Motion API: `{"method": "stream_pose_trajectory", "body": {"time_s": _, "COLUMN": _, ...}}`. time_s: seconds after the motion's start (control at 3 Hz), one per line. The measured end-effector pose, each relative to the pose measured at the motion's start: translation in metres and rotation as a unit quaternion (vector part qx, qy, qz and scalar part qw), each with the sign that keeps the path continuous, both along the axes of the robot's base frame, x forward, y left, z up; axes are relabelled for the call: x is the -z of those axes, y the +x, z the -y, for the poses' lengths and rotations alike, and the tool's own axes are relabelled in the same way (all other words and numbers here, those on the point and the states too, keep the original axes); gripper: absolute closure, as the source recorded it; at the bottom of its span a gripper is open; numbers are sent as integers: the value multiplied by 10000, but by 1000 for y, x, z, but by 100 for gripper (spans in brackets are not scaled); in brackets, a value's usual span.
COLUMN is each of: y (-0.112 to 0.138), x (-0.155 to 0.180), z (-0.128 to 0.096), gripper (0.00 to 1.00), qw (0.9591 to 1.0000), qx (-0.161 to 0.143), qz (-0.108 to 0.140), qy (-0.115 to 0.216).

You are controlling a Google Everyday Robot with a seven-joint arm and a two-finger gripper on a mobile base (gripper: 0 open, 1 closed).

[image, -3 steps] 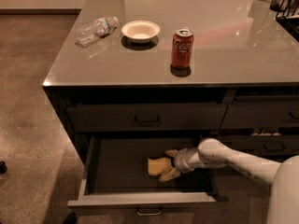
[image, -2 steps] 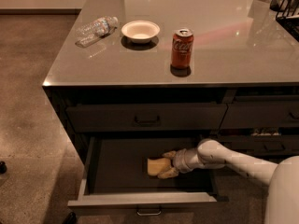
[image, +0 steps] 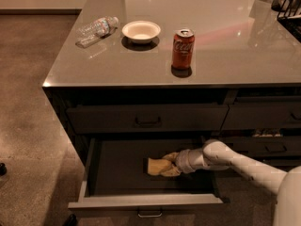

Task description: Pick sponge from middle drawer and place on counter

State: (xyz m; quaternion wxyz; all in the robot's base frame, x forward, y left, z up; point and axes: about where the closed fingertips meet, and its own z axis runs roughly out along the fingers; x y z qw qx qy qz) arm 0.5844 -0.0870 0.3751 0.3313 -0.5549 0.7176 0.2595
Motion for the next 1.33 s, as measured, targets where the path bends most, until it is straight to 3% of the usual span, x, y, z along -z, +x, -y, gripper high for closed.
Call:
{"method": "stream_pose_trajectory", "body": {"time_s": 0.33, "y": -7, "x": -44, "z": 7, "gripper": 100, "qw": 9974, "qx": -247, "qz": 499, "qy": 466}}
{"method": "stream_pose_trajectory", "body": {"time_s": 0.67, "y": -28, "x": -115, "z": 23, "gripper": 100, "qw": 9892, "qx": -476, "qz": 1188, "qy": 707}}
{"method": "stream_pose_trajectory", "body": {"time_s": 1.0, "y": -58, "x": -179, "z": 31, "gripper": 100, "qw": 9844, "qx": -638, "qz": 1528, "qy": 601}}
{"method": "stream_pose_trajectory", "body": {"time_s": 1.33, "y": -85, "x": -230, "z": 23, "gripper": 100, "qw": 9803, "qx": -839, "qz": 1744, "qy": 386}}
